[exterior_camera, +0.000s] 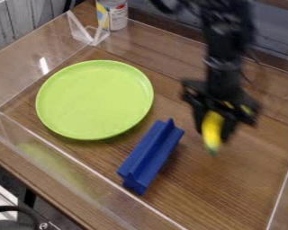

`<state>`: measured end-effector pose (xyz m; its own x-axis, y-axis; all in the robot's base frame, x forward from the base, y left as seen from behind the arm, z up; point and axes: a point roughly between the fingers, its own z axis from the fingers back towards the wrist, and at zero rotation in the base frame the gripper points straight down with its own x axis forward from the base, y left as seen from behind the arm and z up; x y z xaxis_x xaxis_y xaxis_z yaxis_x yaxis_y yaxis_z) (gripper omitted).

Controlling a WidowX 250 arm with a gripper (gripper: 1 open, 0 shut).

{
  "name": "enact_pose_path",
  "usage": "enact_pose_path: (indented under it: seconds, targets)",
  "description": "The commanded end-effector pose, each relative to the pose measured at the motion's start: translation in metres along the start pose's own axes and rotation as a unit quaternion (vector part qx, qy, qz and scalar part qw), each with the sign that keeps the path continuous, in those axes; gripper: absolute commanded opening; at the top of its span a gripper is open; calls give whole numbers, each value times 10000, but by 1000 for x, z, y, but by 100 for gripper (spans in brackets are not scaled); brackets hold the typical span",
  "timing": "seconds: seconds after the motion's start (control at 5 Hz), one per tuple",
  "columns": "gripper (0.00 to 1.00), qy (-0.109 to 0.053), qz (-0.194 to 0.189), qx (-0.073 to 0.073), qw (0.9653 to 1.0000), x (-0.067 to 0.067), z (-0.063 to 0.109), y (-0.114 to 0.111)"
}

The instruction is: Remove the banana from inside the green plate and put it on the table

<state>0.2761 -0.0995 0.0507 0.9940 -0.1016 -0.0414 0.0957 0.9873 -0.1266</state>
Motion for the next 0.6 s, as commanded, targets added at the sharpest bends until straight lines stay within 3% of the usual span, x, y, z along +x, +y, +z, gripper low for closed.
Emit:
enact_pose_path:
  seconds: [0.0,0.2,0.4]
  targets:
    - [0,-250,-87,-6,9997,13,-8,-33]
    - [0,-224,-167,37,9996,13,-22,-52]
    - [0,-259,-110,57,9996,14,-18,-37]
